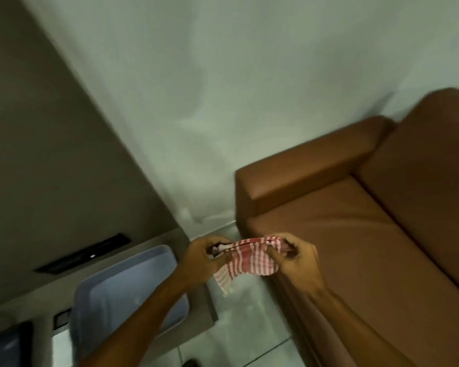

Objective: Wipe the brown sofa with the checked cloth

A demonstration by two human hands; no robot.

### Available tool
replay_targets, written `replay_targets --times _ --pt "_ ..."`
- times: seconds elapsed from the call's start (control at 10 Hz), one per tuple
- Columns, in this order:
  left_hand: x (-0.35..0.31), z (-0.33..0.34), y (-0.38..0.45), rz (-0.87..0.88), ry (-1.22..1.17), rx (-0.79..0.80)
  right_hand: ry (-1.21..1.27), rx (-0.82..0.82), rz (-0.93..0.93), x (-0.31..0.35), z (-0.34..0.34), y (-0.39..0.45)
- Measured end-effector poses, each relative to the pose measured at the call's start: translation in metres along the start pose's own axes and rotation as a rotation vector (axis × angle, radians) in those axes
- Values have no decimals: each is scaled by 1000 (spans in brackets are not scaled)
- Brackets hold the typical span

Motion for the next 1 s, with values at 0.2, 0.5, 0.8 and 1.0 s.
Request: replay_targets --times 0.2,0.5,0.8,1.0 --pt "87 -140 -39 -203 -173 -160 136 272 228 27 172 -11" --pt "238 -236 -103 -510 -181 -445 -20 481 317 14 365 -67" --pt "336 -234 -82 -585 59 -651 -336 430 271 -56 446 -67" --pt "349 -217 -106 -503 306 -568 -504 465 177 -58 437 -60"
Point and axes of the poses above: each hand's wrist, its own y-axis towards the middle knuckle, its own z-axis out of the palm, x = y × z, the point moved 6 cm from there along y, towards the middle knuckle, and after that the axes turned 11 degrees about -x, right-handed, at the moved point
